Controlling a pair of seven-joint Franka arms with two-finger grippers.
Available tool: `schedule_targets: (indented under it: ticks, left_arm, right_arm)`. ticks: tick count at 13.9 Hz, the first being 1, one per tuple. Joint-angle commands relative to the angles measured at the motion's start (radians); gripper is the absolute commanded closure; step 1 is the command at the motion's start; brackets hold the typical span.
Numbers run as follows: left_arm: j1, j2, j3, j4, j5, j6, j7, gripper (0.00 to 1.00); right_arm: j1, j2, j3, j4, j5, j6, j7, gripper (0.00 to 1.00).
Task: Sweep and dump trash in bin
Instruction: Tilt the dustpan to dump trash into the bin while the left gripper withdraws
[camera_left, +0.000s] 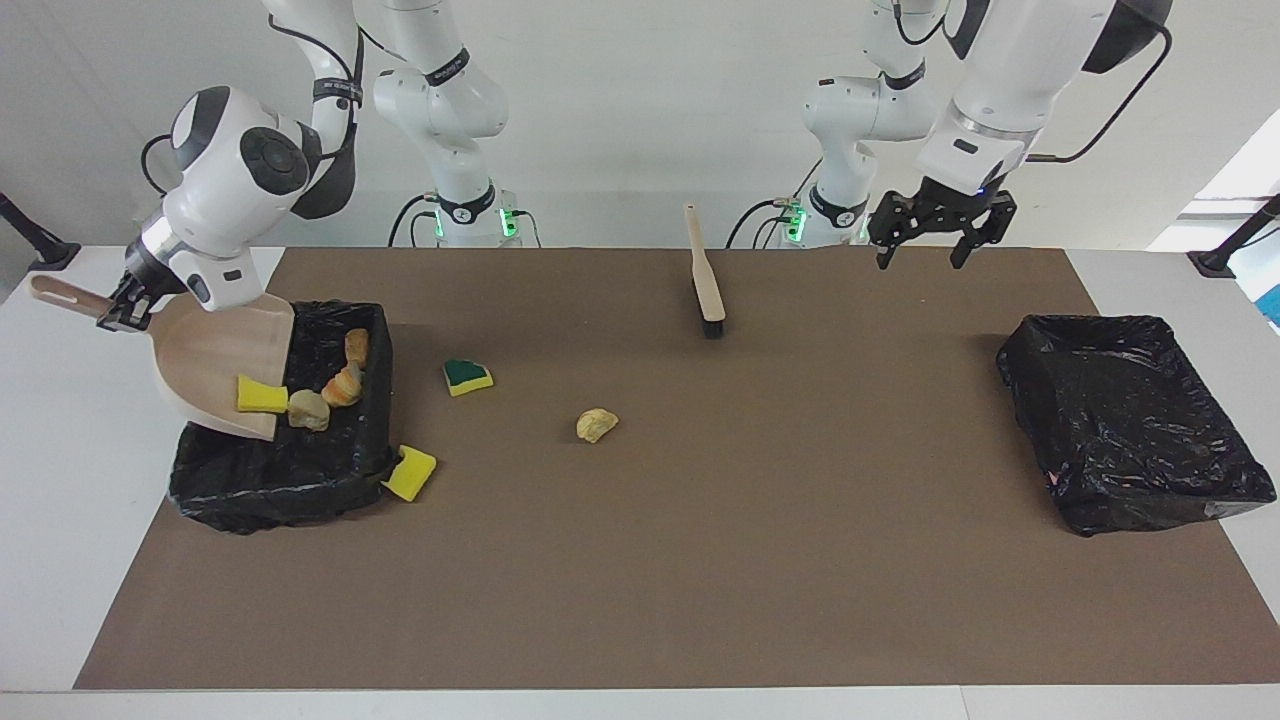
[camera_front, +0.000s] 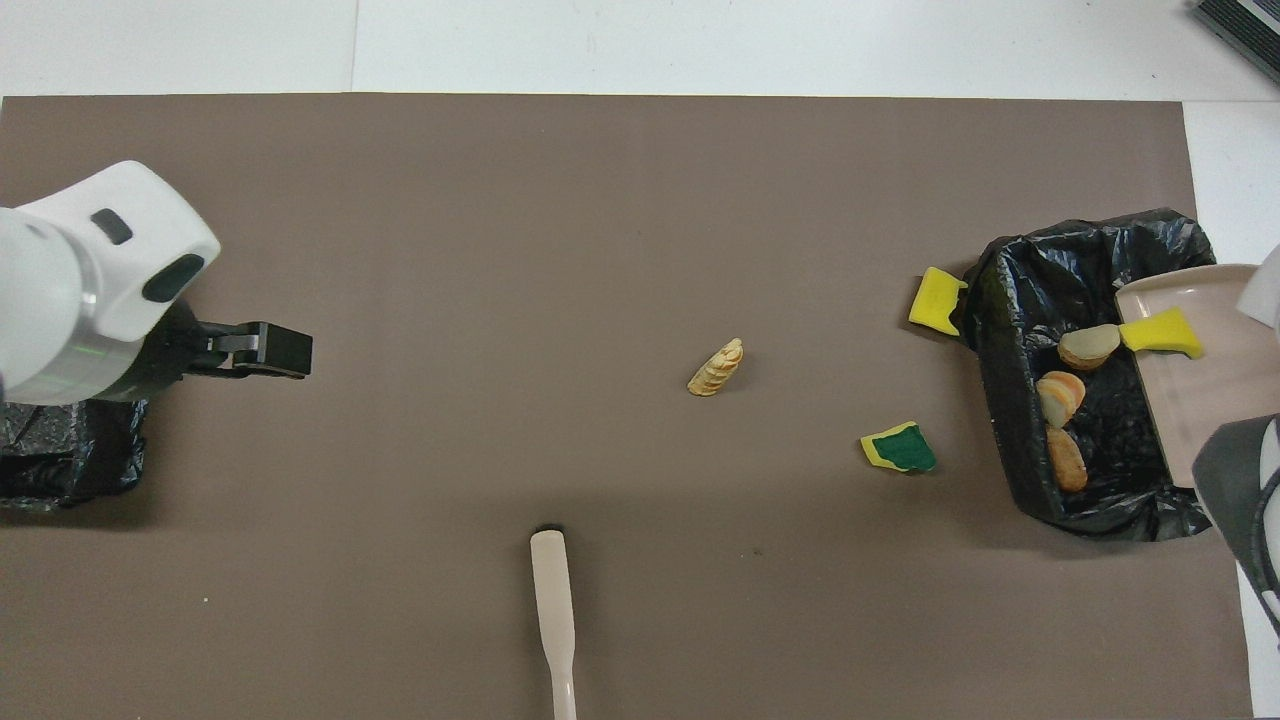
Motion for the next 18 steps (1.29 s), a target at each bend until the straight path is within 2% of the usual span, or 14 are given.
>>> schedule_targets:
  ticks: [1, 4, 14, 16, 18]
  left_arm:
    - [0.033, 0.015, -0.008, 0.063, 0.012, -0.078, 0.082, 0.00]
    - [0.047, 0.006, -0.007, 0.063, 0.014, -0.081, 0.175, 0.00]
    - [0.096, 0.000, -0.008, 0.052, 0.005, -0.065, 0.160, 0.00]
    - [0.096, 0.000, -0.008, 0.052, 0.005, -0.064, 0.162, 0.00]
    - [0.097, -0.002, -0.008, 0.052, 0.005, -0.066, 0.163, 0.00]
  right_arm:
    - [0.002, -0.072, 0.006, -0.031, -0.033, 0.003, -0.044, 1.00]
    - [0.000, -0.084, 0.009, -0.033, -0.028, -0.017, -0.084, 1.00]
    - [0.034, -0.123, 0.015, -0.018, -0.001, -0.018, -0.099, 1.00]
    - [0.023, -0.120, 0.011, 0.009, 0.140, -0.023, -0.104, 1.00]
    - [0.023, -0.117, 0.014, 0.012, 0.229, -0.049, -0.098, 1.00]
